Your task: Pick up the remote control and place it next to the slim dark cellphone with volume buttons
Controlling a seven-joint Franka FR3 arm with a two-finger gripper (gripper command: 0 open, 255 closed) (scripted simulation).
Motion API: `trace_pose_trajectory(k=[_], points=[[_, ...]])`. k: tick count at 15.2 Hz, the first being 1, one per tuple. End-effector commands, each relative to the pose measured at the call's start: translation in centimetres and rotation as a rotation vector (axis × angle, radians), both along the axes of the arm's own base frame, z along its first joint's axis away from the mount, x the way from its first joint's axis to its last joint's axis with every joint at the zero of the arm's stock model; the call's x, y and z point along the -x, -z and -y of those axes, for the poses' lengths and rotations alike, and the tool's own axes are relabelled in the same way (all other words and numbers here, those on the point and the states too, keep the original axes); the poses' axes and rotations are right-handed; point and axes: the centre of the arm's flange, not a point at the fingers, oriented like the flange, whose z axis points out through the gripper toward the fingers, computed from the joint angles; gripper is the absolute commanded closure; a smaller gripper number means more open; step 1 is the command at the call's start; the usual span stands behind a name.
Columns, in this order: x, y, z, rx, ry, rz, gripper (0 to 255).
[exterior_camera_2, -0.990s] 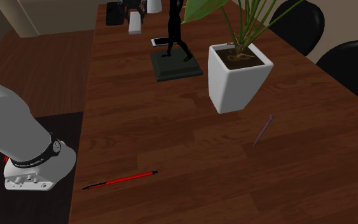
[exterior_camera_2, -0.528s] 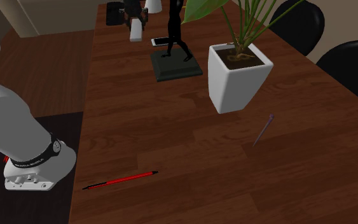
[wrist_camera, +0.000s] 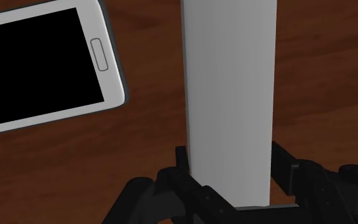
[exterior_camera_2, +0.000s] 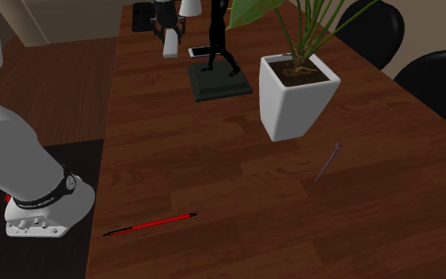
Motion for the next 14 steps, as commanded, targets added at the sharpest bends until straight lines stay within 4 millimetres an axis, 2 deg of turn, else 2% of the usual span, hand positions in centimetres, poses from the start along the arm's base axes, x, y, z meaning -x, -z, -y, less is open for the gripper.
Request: trace_pose_trajectory(k=[1, 3, 4, 9, 13, 14], points=[[0.0, 0.0, 0.0, -0.001, 0.0, 0.0, 255], [0.0, 0.0, 0.0, -0.001, 0.0, 0.0, 255], [0.0, 0.0, 0.0, -0.001, 0.0, 0.0, 0], [0.0, 0.0, 0.0, -0.001, 0.0, 0.0, 0], [0.0, -5.0, 0.0, -0.001, 0.0, 0.0, 0], [0.0, -5.0, 0.0, -0.001, 0.0, 0.0, 0]])
